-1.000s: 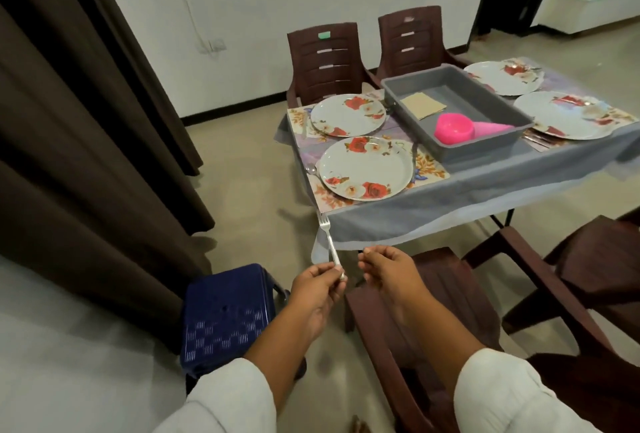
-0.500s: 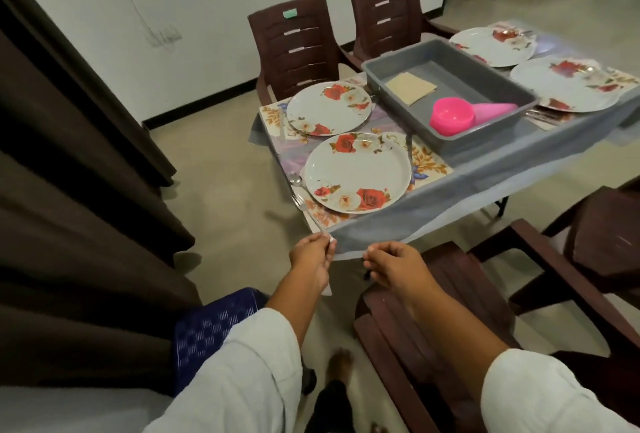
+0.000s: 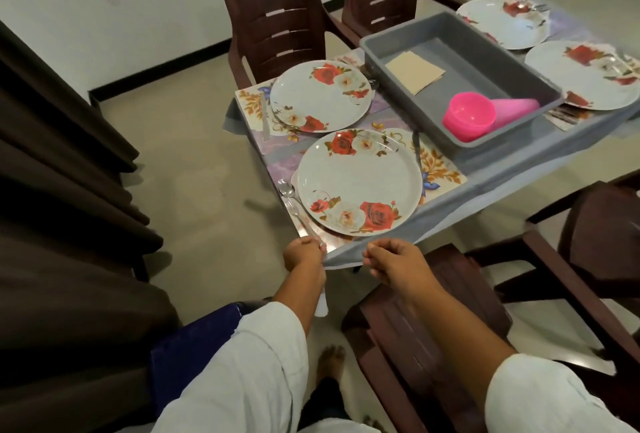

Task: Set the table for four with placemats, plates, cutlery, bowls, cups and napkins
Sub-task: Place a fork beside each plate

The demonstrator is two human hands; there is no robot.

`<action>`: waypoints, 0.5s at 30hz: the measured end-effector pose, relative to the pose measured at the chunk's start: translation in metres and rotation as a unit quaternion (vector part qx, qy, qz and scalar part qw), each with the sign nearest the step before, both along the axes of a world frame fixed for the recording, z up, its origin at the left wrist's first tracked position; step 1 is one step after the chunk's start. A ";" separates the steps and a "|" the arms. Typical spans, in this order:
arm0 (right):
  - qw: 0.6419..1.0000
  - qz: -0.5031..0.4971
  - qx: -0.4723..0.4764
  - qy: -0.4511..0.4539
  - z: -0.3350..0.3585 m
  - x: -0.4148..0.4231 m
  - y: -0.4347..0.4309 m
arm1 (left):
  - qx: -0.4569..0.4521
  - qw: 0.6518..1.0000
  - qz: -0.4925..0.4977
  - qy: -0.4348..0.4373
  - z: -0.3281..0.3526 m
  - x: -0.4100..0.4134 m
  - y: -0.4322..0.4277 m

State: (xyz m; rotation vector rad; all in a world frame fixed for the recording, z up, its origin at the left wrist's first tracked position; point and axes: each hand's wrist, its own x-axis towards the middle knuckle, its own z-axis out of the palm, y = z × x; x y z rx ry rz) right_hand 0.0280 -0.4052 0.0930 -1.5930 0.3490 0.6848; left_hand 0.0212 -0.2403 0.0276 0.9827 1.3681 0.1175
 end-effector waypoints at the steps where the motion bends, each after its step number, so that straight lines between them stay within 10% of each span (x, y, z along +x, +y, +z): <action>1: 1.000 -0.003 -0.001 0.004 -0.001 0.004 0.002 | 0.006 1.000 0.011 0.014 -0.002 0.003 0.001; 15: 0.999 -0.041 0.012 0.016 -0.003 0.032 0.005 | 0.032 0.997 -0.061 0.043 -0.005 0.022 0.000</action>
